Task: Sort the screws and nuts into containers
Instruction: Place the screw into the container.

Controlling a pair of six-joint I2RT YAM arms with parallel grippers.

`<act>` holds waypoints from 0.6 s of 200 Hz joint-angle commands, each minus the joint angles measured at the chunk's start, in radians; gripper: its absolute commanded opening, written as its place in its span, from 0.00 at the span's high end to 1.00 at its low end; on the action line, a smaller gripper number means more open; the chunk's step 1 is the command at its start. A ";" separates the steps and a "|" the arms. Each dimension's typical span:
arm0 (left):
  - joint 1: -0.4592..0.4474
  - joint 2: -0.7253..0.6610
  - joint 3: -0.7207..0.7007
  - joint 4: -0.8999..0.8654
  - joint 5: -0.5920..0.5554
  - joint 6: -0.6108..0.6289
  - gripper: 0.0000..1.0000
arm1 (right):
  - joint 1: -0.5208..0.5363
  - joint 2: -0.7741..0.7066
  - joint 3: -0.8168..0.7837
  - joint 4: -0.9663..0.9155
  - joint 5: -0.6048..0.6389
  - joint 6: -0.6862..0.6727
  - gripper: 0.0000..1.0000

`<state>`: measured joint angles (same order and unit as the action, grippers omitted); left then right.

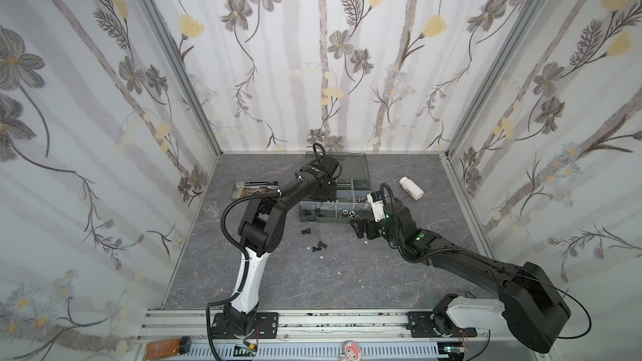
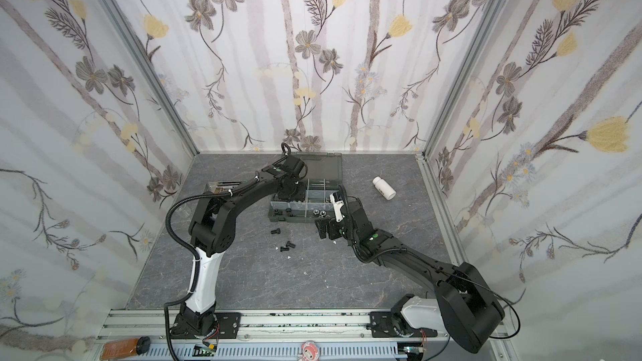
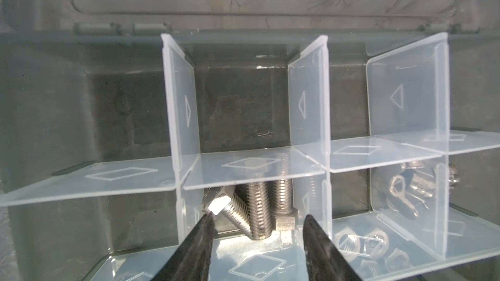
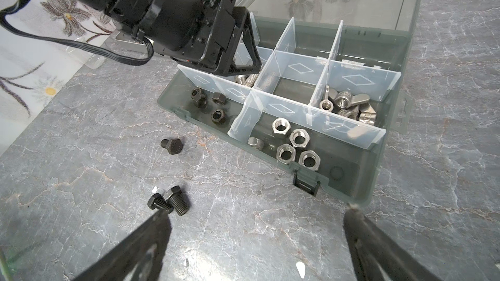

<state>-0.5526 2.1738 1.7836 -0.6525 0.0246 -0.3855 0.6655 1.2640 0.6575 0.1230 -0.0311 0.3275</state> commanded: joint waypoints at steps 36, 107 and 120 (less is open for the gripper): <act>0.003 -0.134 -0.045 0.019 -0.070 -0.014 0.37 | -0.001 -0.032 0.008 0.001 0.023 -0.013 0.00; 0.003 -0.364 -0.194 0.077 -0.111 -0.016 0.26 | 0.010 0.003 0.083 -0.053 -0.024 -0.014 0.01; 0.004 -0.412 -0.234 0.092 -0.126 -0.016 0.22 | 0.017 0.010 0.088 -0.072 -0.021 -0.017 0.02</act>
<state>-0.5499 1.8225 1.5955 -0.5934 -0.0578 -0.3946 0.6727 1.2636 0.7280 0.0826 -0.0433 0.3199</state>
